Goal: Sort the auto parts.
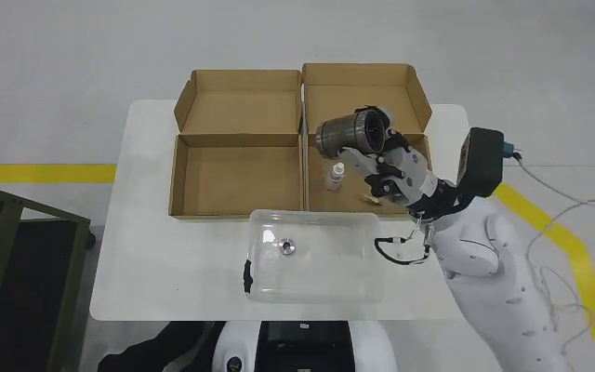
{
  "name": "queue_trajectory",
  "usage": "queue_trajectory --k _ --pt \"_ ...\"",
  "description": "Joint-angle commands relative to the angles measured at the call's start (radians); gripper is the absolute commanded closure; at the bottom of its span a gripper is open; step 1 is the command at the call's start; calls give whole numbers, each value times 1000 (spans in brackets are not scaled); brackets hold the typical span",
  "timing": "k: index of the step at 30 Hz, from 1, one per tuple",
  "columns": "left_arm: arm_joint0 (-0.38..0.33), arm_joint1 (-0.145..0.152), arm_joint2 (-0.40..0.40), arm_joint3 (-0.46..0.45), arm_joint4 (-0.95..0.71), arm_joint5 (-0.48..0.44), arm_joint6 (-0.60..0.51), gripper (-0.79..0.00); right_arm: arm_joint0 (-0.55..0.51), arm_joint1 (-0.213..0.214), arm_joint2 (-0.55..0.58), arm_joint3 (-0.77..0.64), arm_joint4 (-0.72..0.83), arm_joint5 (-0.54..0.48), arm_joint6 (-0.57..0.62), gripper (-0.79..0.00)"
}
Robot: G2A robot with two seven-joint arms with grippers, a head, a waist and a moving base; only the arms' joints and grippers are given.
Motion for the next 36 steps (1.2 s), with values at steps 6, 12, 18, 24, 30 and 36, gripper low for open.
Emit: queue_trajectory --k 6,12,18,24,30,36 --pt "0 0 0 0 0 0 0 -785 20 -13 -102 60 -60 7 76 0" --pt "0 0 0 0 0 0 0 -785 46 -26 -179 118 -141 43 138 0" --pt "0 0 0 0 0 0 0 -785 74 -40 -252 182 -244 94 200 0" --pt "0 0 0 0 0 0 0 -785 112 -58 -323 242 -328 140 249 0" --pt "0 0 0 0 0 0 0 -785 172 -82 -384 296 -398 187 270 0" --pt "0 0 0 0 0 0 0 -785 242 -112 -444 370 -446 231 296 0"
